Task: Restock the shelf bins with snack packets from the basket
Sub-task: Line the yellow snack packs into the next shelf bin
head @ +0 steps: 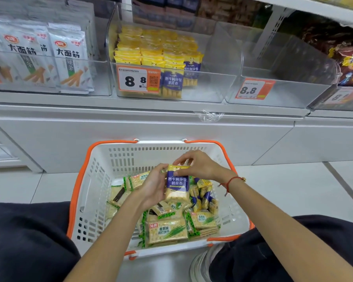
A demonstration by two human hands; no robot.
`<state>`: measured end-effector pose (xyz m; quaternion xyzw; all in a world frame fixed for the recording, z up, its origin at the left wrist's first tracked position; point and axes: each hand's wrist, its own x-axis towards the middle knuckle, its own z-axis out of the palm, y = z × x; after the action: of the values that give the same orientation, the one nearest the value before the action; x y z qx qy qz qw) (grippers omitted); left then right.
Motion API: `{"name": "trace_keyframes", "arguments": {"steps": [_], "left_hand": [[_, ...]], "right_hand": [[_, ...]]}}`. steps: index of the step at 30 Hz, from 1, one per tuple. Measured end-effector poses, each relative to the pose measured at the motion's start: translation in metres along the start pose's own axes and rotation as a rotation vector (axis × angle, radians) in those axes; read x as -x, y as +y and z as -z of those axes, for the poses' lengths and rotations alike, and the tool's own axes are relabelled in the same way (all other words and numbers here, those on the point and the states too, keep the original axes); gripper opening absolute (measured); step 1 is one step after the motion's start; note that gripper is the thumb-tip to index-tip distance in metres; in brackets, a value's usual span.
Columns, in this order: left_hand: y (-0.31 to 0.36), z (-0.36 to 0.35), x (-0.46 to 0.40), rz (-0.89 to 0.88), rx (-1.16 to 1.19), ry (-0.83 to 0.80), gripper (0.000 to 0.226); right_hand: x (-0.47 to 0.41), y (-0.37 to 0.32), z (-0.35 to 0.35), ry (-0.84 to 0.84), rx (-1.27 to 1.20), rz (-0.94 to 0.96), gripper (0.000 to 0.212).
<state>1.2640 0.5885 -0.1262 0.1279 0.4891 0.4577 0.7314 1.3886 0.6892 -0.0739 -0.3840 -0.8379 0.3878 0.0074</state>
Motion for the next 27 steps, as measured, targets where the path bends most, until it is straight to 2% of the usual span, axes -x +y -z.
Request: {"name": "trace_keyframes", "arguments": {"steps": [2, 4, 6, 7, 10, 12, 15, 17, 18, 19, 22, 24, 25, 27], "left_hand": [[-0.008, 0.003, -0.003, 0.003, 0.037, 0.027, 0.039], [-0.016, 0.007, -0.008, 0.024, 0.044, 0.075, 0.023], [-0.024, 0.012, -0.016, 0.034, 0.053, 0.152, 0.019], [-0.027, 0.016, -0.021, 0.039, 0.073, 0.194, 0.02], [-0.035, 0.026, -0.034, 0.049, 0.108, 0.265, 0.018], [-0.037, 0.033, -0.043, 0.043, 0.138, 0.298, 0.024], [-0.04, 0.041, -0.051, 0.018, 0.222, 0.34, 0.035], [-0.04, 0.043, -0.053, 0.013, 0.286, 0.339, 0.038], [-0.04, 0.044, -0.053, 0.012, 0.303, 0.339, 0.038], [-0.039, 0.045, -0.053, 0.008, 0.31, 0.339, 0.037], [-0.037, 0.045, -0.052, -0.005, 0.332, 0.359, 0.037], [-0.034, 0.041, -0.048, -0.032, 0.332, 0.375, 0.038], [-0.031, 0.038, -0.044, -0.041, 0.309, 0.388, 0.037], [-0.027, 0.03, -0.035, -0.054, 0.255, 0.413, 0.029]], "right_hand": [[-0.006, 0.013, -0.004, 0.049, -0.156, -0.054, 0.022], [-0.014, 0.037, -0.006, 0.185, -0.314, -0.196, 0.019], [-0.021, 0.071, -0.01, 0.248, -0.262, -0.385, 0.014], [-0.021, 0.086, -0.015, 0.198, -0.176, -0.469, 0.015], [-0.016, 0.115, -0.044, -0.143, 0.105, -0.601, 0.039], [-0.015, 0.128, -0.071, -0.25, 0.159, -0.642, 0.04], [-0.015, 0.134, -0.105, -0.187, 0.158, -0.669, 0.019], [-0.013, 0.139, -0.123, -0.027, 0.18, -0.683, 0.058], [-0.011, 0.14, -0.127, 0.061, 0.167, -0.675, 0.062], [-0.008, 0.141, -0.128, 0.116, 0.159, -0.658, 0.057], [-0.007, 0.144, -0.115, 0.086, 0.12, -0.667, 0.035], [-0.011, 0.143, -0.094, 0.063, -0.001, -0.699, 0.01], [-0.012, 0.14, -0.081, 0.06, -0.073, -0.727, 0.012], [-0.01, 0.135, -0.056, 0.064, -0.267, -0.831, 0.029]]}}
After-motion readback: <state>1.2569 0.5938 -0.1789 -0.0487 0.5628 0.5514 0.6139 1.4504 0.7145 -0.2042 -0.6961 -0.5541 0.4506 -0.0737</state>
